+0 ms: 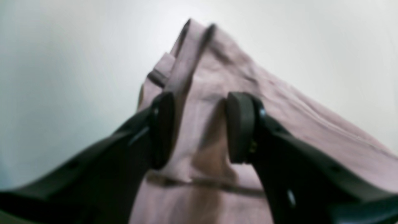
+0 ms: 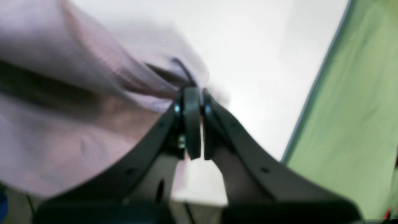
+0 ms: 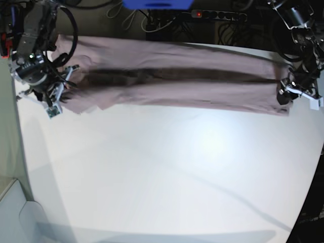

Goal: Layout the t-shirt on the table in an organized manner, then fold the t-shirt properly
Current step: 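Regrasp the strip's ends with both grippers, tucking the loose hem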

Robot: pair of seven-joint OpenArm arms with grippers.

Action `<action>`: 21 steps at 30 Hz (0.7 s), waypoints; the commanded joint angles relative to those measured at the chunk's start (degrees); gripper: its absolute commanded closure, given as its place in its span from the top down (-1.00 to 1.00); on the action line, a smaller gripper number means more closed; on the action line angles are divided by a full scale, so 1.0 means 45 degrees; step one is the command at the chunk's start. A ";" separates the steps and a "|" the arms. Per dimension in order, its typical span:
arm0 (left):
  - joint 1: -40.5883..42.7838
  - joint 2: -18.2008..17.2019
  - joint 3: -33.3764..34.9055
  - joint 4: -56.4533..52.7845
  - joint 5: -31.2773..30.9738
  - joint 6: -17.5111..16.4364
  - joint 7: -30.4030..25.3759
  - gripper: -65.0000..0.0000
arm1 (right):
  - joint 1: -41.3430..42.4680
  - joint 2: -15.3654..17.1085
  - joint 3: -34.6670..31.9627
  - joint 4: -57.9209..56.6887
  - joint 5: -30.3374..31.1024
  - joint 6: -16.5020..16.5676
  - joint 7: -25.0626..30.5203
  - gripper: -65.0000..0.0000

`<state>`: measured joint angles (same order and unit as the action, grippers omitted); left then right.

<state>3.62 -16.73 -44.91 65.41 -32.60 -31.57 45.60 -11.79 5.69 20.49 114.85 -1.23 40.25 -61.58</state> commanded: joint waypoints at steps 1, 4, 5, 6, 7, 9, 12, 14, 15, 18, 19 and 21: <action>0.0105 0.0075 0.0123 -0.0088 0.0651 0.0227 0.1050 -0.14 | -0.0046 0.0092 0.0184 0.0217 0.0030 -0.0055 0.0254 -1.00; 0.0105 0.0075 0.0123 -0.0088 0.0670 0.0227 0.1050 -0.14 | -0.0710 0.0092 0.0438 0.0256 0.0030 -0.0055 0.0801 -1.00; 0.0105 0.0075 0.0123 -0.0088 0.0710 0.0227 0.1050 -0.14 | -0.0945 0.0092 0.0457 0.0256 0.0030 -0.0055 0.0977 -1.00; 0.0105 0.0075 0.0123 -0.0088 0.0729 0.0227 0.1050 -0.14 | -0.1179 0.0092 0.0516 0.0237 0.0030 -0.0055 0.1153 -1.00; 0.0105 0.0075 0.0123 -0.0088 0.0729 0.0227 0.1050 -0.14 | -0.1433 0.0092 0.0516 0.0237 0.0050 -0.0055 0.1289 -1.00; 0.0105 0.0075 0.0123 -0.0088 0.0749 0.0227 0.1050 -0.14 | -0.1863 -0.0025 0.0516 0.0217 0.0050 -0.0055 0.1446 -1.00; 0.0105 0.0075 0.0123 -0.0088 0.0749 0.0227 0.1050 -0.14 | -0.2352 -0.0474 0.0516 0.0217 0.0050 -0.0055 0.1719 -1.00; 0.0124 0.0075 0.0123 -0.0088 0.0729 0.0227 0.1050 -0.14 | -0.2625 -0.0708 0.0497 0.0217 0.0050 -0.0055 0.1817 -1.00; 0.0144 0.0075 0.0123 -0.0088 0.0729 0.0227 0.1050 -0.14 | -0.2801 -0.0865 0.0477 0.0217 0.0050 -0.0055 0.1914 -1.00; 0.0183 0.0075 0.0123 -0.0088 0.0749 0.0227 0.1050 -0.14 | -0.3133 -0.1080 0.0457 0.0217 0.0050 -0.0055 0.2247 -1.00; 0.0183 0.0055 0.0123 -0.0088 0.0749 0.0227 0.1050 -0.14 | -0.3211 -0.1099 0.0457 0.0217 0.0050 -0.0055 0.2305 -1.00; 0.0183 -0.0004 0.0123 -0.0088 0.0749 0.0227 0.1050 -0.14 | -0.3328 -0.1099 0.0457 0.0178 0.0050 -0.0055 0.2325 -1.00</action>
<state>3.66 -16.62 -44.84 65.41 -32.86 -31.66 45.52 -26.55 0.32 22.35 114.85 -1.28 40.23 -52.05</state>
